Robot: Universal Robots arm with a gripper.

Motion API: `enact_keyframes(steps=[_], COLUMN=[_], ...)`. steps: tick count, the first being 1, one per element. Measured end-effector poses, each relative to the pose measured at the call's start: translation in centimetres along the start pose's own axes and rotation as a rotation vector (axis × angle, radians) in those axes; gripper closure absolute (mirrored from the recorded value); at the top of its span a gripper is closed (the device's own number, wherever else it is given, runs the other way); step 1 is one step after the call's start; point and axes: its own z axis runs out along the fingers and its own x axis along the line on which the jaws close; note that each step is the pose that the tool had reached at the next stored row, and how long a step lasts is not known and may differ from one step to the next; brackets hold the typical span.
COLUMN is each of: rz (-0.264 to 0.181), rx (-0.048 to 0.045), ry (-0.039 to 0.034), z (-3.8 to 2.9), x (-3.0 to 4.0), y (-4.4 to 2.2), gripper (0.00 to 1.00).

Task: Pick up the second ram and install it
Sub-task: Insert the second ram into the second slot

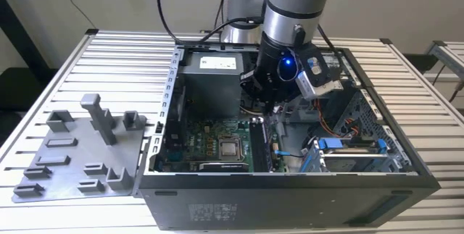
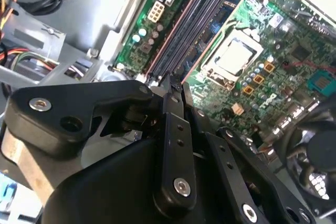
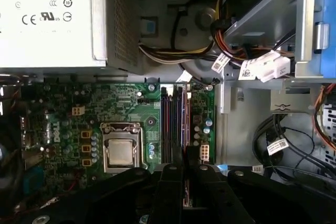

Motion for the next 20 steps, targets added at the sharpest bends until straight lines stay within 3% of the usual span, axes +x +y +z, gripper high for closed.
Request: enact_keyframes(steps=[7,14,20], rz=[-0.016,-0.019,-0.020], rx=[0.0001,0.0000,0.0001], ry=[0.0039,0.0044,0.0055], z=[1.17,2.44,3.50], x=[0.11,0.80,1.03], y=[-0.34,-0.50,-1.37], gripper=[0.86,0.86,0.86])
